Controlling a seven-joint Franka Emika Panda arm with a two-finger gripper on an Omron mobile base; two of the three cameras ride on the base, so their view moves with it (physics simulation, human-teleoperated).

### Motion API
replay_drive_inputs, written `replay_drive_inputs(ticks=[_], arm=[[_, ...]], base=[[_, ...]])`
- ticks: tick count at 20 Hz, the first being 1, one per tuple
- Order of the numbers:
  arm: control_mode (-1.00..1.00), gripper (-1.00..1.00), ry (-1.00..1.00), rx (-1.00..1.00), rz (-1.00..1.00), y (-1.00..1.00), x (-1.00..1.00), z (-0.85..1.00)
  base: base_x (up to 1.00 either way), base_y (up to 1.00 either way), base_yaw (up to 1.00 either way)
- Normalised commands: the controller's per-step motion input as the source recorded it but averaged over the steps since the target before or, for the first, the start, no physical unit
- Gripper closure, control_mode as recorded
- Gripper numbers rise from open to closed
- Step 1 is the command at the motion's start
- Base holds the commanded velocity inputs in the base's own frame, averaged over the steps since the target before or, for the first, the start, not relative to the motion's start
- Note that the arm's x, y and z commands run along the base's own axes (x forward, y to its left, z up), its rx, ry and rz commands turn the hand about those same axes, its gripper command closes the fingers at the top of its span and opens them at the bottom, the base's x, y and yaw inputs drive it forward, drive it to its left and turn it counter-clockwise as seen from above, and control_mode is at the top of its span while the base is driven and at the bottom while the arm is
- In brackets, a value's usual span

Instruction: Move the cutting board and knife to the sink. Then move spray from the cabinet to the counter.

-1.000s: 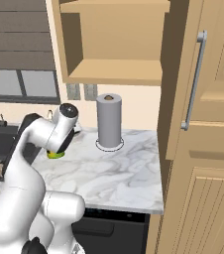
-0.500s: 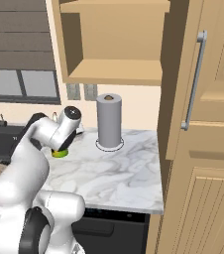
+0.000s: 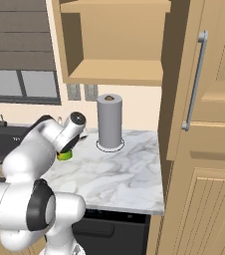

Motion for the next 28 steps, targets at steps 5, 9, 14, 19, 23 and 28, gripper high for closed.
replay_drive_inputs(ticks=[5, 9, 14, 19, 23, 28], arm=[[-1.0, 1.0, 0.0, 0.0, 0.0, 0.0, 0.0, -0.28], [-1.0, 1.0, 0.0, 0.0, 0.0, 0.0, 0.0, -0.09], [-1.0, 1.0, 0.0, 0.07, 0.0, 0.0, 0.0, -0.06], [-1.0, 1.0, 0.0, 0.11, 0.0, 0.0, 0.0, -0.08], [-1.0, 1.0, 0.0, 0.07, 0.0, 0.0, 0.0, -0.25], [-1.0, 1.0, 0.0, 0.0, 0.0, 0.01, 0.0, -0.27]], base=[[0.0, 0.0, 0.0], [0.0, 0.0, 0.0], [0.0, 0.0, 0.0], [0.0, 0.0, 0.0], [0.0, 0.0, 0.0], [0.0, 0.0, 0.0]])
